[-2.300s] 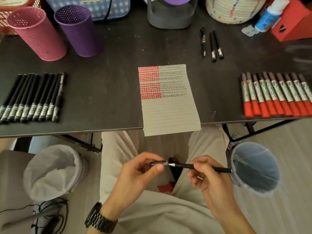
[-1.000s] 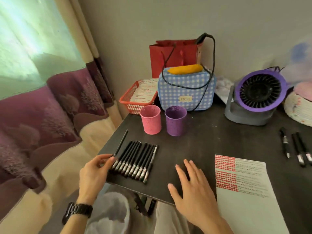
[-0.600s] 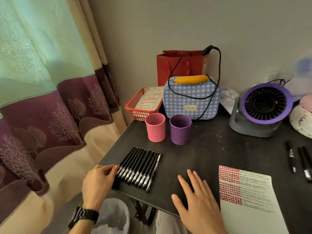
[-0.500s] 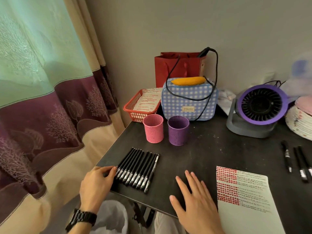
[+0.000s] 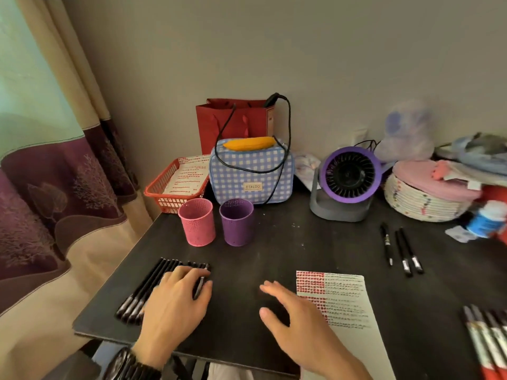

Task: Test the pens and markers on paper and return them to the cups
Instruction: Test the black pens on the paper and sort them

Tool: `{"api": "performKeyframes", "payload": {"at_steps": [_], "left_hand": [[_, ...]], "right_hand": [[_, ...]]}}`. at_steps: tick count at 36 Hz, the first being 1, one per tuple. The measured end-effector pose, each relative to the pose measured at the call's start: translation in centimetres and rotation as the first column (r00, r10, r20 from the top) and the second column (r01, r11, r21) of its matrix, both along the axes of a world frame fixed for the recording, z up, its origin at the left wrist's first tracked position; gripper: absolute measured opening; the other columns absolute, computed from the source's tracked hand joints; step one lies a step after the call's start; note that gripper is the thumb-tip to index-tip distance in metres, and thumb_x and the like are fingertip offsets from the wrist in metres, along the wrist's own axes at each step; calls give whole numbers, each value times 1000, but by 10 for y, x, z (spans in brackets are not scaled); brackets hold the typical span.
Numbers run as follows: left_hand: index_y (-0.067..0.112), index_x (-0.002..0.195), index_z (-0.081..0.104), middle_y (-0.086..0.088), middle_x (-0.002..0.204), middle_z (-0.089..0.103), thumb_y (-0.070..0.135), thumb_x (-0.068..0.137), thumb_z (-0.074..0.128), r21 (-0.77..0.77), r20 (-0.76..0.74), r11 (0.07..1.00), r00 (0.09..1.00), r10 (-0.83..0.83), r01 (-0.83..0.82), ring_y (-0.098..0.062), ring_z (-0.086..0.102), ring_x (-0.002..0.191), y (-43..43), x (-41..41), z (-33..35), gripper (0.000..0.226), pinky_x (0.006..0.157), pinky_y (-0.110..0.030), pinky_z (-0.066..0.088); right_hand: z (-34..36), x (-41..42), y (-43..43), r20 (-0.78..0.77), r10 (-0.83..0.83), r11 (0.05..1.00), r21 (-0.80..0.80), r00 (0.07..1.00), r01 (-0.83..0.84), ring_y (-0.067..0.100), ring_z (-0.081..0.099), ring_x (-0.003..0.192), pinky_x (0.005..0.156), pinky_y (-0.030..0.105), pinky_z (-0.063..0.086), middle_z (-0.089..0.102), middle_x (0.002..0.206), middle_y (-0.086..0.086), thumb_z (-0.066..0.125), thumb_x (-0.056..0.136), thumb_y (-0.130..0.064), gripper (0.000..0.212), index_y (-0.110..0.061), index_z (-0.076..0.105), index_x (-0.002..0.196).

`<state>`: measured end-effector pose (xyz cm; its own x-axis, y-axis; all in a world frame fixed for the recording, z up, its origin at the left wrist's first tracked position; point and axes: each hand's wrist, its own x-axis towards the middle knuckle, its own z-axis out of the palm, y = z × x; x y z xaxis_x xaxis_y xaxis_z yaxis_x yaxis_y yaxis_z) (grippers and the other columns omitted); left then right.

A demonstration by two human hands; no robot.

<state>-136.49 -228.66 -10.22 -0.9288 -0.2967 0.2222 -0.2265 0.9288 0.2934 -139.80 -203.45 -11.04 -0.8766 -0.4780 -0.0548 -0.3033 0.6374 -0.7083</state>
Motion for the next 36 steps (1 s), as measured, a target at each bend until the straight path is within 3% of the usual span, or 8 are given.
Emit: {"api": "performKeyframes", "payload": {"at_steps": [4, 11, 15, 17, 22, 27, 33, 36], "left_hand": [[44, 121, 63, 23, 121, 56, 54, 95, 53, 23, 6, 972, 972, -235, 234, -7, 53, 116, 52, -28, -2, 30, 94, -27, 46], [49, 129, 52, 28, 129, 46, 57, 98, 47, 109, 142, 833, 820, -554, 543, 2, 45, 117, 146, -93, -1, 33, 96, -20, 44], [44, 132, 52, 20, 133, 50, 51, 99, 46, 94, 165, 768, 750, -640, 634, -4, 50, 119, 205, -127, 0, 34, 101, -29, 48], [43, 132, 52, 16, 135, 51, 49, 100, 47, 101, 199, 739, 715, -671, 666, -8, 51, 122, 234, -144, 4, 34, 102, -34, 48], [34, 130, 54, 7, 129, 56, 53, 99, 46, 81, 280, 743, 700, -657, 664, -18, 56, 118, 296, -177, 9, 37, 95, -41, 52], [23, 121, 56, -1, 124, 57, 63, 96, 43, -24, 268, 838, 811, -520, 545, -26, 53, 120, 336, -196, 4, 48, 88, -42, 52], [22, 116, 60, 0, 119, 57, 51, 95, 51, -9, 271, 881, 849, -453, 473, -25, 53, 117, 345, -204, -5, 37, 84, -41, 51], [23, 108, 62, 1, 110, 60, 45, 95, 53, 20, 252, 899, 868, -428, 437, -24, 58, 106, 338, -202, -4, 27, 76, -37, 49]], "right_hand": [[12, -8, 58, -50, -219, 975, 19, 974, 220, -1, 38, 141, 115, 22, 33, 41, 150, -30, 48, 100, -57, 45, -49, 44, 144], [-12, -8, 146, -247, -438, 824, 274, 864, 496, 1, 8, 154, 123, 24, 13, 20, 165, -20, 37, 104, -50, 51, -39, 35, 154], [-21, 6, 160, -317, -486, 771, 283, 815, 570, 21, 66, 123, 104, 38, 48, 67, 135, 1, 43, 86, -47, 52, -25, 77, 119], [-22, 10, 159, -346, -473, 753, 319, 810, 576, 21, 71, 113, 102, 35, 39, 73, 125, 0, 45, 79, -48, 52, -25, 81, 110], [-16, 6, 164, -273, -478, 740, 387, 835, 550, 10, 61, 128, 102, 36, 51, 64, 139, -9, 71, 72, -57, 52, -37, 75, 120], [-32, -2, 171, -201, -475, 807, 287, 856, 516, 4, -9, 155, 123, 32, -9, 0, 170, -16, 31, 100, -56, 64, -40, 19, 160], [-29, -3, 172, -202, -477, 810, 278, 855, 517, 5, -7, 155, 122, 32, -9, 3, 170, -16, 38, 100, -54, 62, -40, 24, 159], [-27, 0, 169, -318, -490, 770, 278, 812, 574, 6, 25, 152, 123, 29, 13, 33, 163, -16, 55, 88, -56, 58, -45, 51, 145]]}}
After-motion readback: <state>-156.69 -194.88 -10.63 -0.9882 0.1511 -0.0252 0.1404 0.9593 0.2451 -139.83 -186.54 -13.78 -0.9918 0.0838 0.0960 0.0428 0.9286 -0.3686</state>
